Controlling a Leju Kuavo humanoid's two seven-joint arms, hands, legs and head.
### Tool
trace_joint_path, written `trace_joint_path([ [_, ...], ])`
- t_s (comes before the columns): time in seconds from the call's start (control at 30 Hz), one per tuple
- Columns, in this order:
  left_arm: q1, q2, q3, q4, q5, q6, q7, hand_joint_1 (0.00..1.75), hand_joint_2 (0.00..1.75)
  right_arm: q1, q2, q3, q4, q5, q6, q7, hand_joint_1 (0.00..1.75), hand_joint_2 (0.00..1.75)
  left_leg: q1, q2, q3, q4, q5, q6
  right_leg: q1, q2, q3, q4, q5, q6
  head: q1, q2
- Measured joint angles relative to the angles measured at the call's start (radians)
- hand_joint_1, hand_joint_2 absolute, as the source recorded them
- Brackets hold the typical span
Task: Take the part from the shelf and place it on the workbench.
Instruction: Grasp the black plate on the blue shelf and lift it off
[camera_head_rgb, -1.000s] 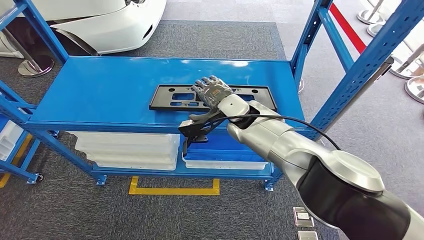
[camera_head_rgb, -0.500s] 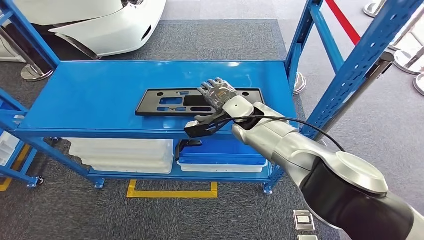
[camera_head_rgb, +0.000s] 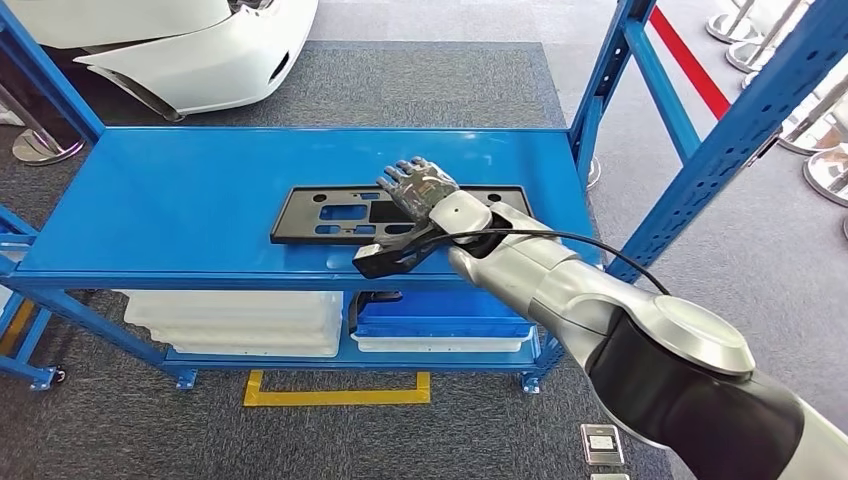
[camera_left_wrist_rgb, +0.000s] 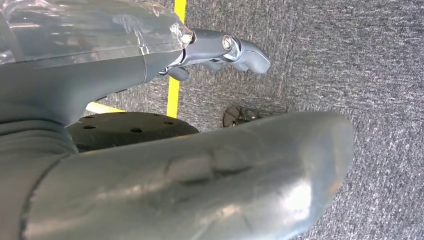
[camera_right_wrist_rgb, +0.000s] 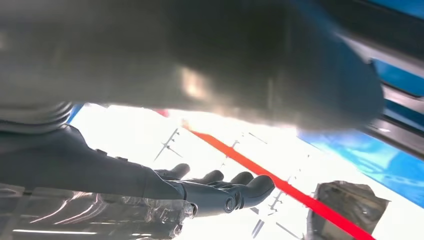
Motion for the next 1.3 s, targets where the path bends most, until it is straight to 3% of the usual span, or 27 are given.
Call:
trace_joint_path([
  [0.2,-0.001,0.0,0.0,0.0,-0.002,0.0,0.0,0.0,0.0,0.007,0.002,-0.006,0.0,-0.052,-0.031,-0.046,0.0,1.75,-0.001,-0.002,0.0,0.0,-0.003,0.009,-0.001,-0.001,0.007,-0.013,0.004,0.009,0.018,0.0],
  [0.43,-0.001,0.0,0.0,0.0,-0.009,-0.003,0.0,0.0,0.0,0.023,0.009,-0.027,0.0,-0.094,-0.086,-0.093,0.0,1.75,-0.002,-0.001,0.0,0.0,-0.002,0.013,-0.002,-0.002,0.008,-0.015,0.006,0.02,0.026,0.0],
  [0.7,-0.001,0.0,-0.004,0.0,-0.013,-0.011,0.0,0.0,0.0,0.037,0.01,-0.039,0.0,-0.112,-0.101,-0.101,0.0,1.75,-0.001,-0.001,0.002,0.0,-0.001,0.013,-0.001,-0.002,0.008,-0.014,0.006,0.021,0.027,0.0],
  [1.3,-0.001,0.0,-0.023,0.0,-0.014,-0.016,0.003,0.0,0.0,0.125,-0.005,-0.168,-0.003,-0.281,-0.253,-0.162,0.0,1.75,0.0,-0.001,0.002,-0.001,0.0,0.012,-0.001,-0.002,0.008,-0.014,0.006,0.021,0.028,0.0],
])
